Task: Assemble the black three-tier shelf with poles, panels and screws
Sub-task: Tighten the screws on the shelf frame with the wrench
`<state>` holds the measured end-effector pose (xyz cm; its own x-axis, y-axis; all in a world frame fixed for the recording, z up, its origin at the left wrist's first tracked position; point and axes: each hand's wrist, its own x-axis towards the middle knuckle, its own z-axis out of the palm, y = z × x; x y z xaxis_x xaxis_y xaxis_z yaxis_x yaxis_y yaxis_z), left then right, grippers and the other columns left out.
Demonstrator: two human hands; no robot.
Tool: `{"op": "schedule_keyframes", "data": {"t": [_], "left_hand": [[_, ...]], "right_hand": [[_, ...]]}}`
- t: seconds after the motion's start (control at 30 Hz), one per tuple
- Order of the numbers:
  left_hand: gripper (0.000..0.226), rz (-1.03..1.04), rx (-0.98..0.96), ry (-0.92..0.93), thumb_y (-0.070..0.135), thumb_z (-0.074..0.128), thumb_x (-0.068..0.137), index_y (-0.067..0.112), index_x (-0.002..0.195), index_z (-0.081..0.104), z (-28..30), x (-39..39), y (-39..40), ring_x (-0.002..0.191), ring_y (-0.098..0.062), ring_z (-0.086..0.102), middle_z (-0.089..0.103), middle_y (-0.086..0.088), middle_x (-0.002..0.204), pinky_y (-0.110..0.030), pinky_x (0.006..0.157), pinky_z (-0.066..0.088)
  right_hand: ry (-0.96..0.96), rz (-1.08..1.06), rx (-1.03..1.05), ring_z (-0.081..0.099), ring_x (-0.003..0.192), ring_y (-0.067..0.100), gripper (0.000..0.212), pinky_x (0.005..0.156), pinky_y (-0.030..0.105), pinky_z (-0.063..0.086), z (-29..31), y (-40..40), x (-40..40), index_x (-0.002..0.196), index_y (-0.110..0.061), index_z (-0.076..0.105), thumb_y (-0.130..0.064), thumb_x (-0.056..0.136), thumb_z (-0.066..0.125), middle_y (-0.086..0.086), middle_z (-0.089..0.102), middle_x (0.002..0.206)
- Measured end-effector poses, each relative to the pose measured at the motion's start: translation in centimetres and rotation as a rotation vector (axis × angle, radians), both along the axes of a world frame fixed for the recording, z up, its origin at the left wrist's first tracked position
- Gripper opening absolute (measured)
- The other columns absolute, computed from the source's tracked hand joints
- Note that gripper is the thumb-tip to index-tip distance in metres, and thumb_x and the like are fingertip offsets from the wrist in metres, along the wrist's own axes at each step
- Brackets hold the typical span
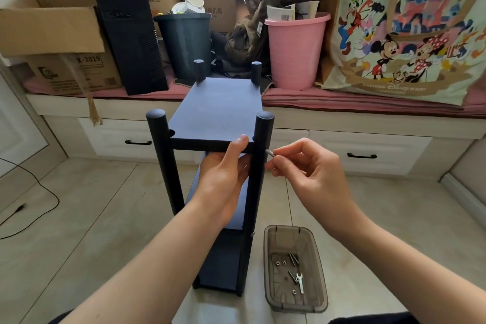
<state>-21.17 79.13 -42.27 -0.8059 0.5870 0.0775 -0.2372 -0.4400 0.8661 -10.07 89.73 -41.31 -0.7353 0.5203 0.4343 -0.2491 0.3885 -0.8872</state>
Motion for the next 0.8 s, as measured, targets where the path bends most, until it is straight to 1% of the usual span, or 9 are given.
{"op": "schedule_keyframes", "data": {"t": [0.13, 0.23, 0.33, 0.43, 0.53, 0.6, 0.7, 0.73, 0.8], "left_hand": [[0.024, 0.013, 0.008, -0.005, 0.029, 0.064, 0.092, 0.006, 0.1, 0.068, -0.06, 0.22, 0.12, 0.094, -0.026, 0.075, 0.077, -0.011, 0.096, -0.026, 0.078, 0.058], [0.034, 0.018, 0.016, -0.019, 0.036, 0.069, 0.08, 0.007, 0.098, 0.069, -0.21, 0.29, 0.21, 0.096, -0.028, 0.074, 0.077, -0.01, 0.095, -0.032, 0.086, 0.059], [0.034, 0.021, 0.018, -0.027, 0.035, 0.07, 0.079, 0.006, 0.097, 0.07, -0.38, 0.23, 0.19, 0.098, -0.029, 0.074, 0.077, -0.011, 0.098, -0.037, 0.092, 0.057], [0.039, 0.019, 0.017, -0.031, 0.035, 0.07, 0.08, 0.003, 0.103, 0.068, -0.39, 0.2, 0.1, 0.1, -0.03, 0.073, 0.076, -0.013, 0.103, -0.039, 0.094, 0.056], [0.042, 0.013, 0.022, -0.037, 0.034, 0.07, 0.08, 0.002, 0.107, 0.067, -0.31, 0.15, 0.05, 0.099, -0.029, 0.074, 0.077, -0.013, 0.103, -0.035, 0.089, 0.059], [0.041, 0.006, 0.025, -0.037, 0.034, 0.069, 0.081, 0.003, 0.107, 0.067, -0.3, 0.14, 0.01, 0.099, -0.028, 0.074, 0.077, -0.012, 0.102, -0.031, 0.085, 0.059], [0.032, -0.001, 0.029, -0.026, 0.034, 0.07, 0.082, 0.008, 0.099, 0.07, -0.42, 0.1, 0.02, 0.099, -0.026, 0.074, 0.077, -0.011, 0.102, -0.028, 0.083, 0.058], [0.03, -0.001, 0.029, -0.021, 0.034, 0.07, 0.082, 0.009, 0.097, 0.071, -0.43, 0.08, 0.02, 0.098, -0.026, 0.074, 0.077, -0.01, 0.102, -0.027, 0.082, 0.058], [0.033, 0.0, 0.026, -0.025, 0.035, 0.07, 0.082, 0.007, 0.1, 0.07, -0.4, 0.07, 0.0, 0.097, -0.026, 0.074, 0.077, -0.011, 0.102, -0.025, 0.079, 0.058]], "right_hand": [[0.0, -0.001, -0.001, 0.073, 0.078, 0.02, 0.011, 0.08, 0.045, 0.06, 0.08, -0.07, -0.36, 0.089, -0.015, 0.066, -0.004, 0.092, 0.067, 0.001, 0.076, 0.08], [0.0, -0.005, 0.013, 0.074, 0.08, 0.019, 0.012, 0.081, 0.044, 0.06, 0.1, -0.07, -0.49, 0.09, -0.016, 0.065, -0.004, 0.092, 0.066, 0.0, 0.076, 0.081], [-0.004, -0.002, 0.053, 0.074, 0.083, 0.017, 0.014, 0.08, 0.043, 0.06, 0.11, -0.16, -0.6, 0.09, -0.018, 0.066, -0.004, 0.092, 0.067, 0.0, 0.076, 0.083], [-0.004, -0.006, 0.063, 0.074, 0.082, 0.017, 0.014, 0.08, 0.043, 0.06, 0.12, -0.08, -0.78, 0.09, -0.018, 0.066, -0.004, 0.092, 0.067, -0.001, 0.076, 0.082], [-0.009, -0.012, 0.086, 0.074, 0.081, 0.017, 0.014, 0.08, 0.041, 0.06, 0.18, 0.05, -0.83, 0.09, -0.018, 0.066, -0.004, 0.092, 0.067, -0.001, 0.076, 0.082], [-0.018, -0.018, 0.137, 0.073, 0.082, 0.014, 0.012, 0.081, 0.034, 0.059, 0.15, 0.02, -0.76, 0.091, -0.016, 0.066, -0.004, 0.091, 0.067, -0.002, 0.076, 0.082], [-0.001, -0.109, 0.451, 0.071, 0.083, 0.008, 0.007, 0.079, 0.018, 0.055, 0.3, 0.0, -0.67, 0.094, -0.008, 0.067, -0.004, 0.09, 0.07, -0.002, 0.074, 0.087], [0.003, -0.132, 0.496, 0.07, 0.083, 0.008, 0.006, 0.079, 0.018, 0.054, 0.3, 0.05, -0.7, 0.095, -0.006, 0.068, -0.004, 0.09, 0.07, -0.002, 0.074, 0.088], [-0.015, -0.111, 0.416, 0.071, 0.083, 0.006, 0.006, 0.079, 0.022, 0.056, 0.41, 0.06, -0.73, 0.096, -0.008, 0.068, -0.005, 0.091, 0.069, -0.003, 0.074, 0.087]]}}
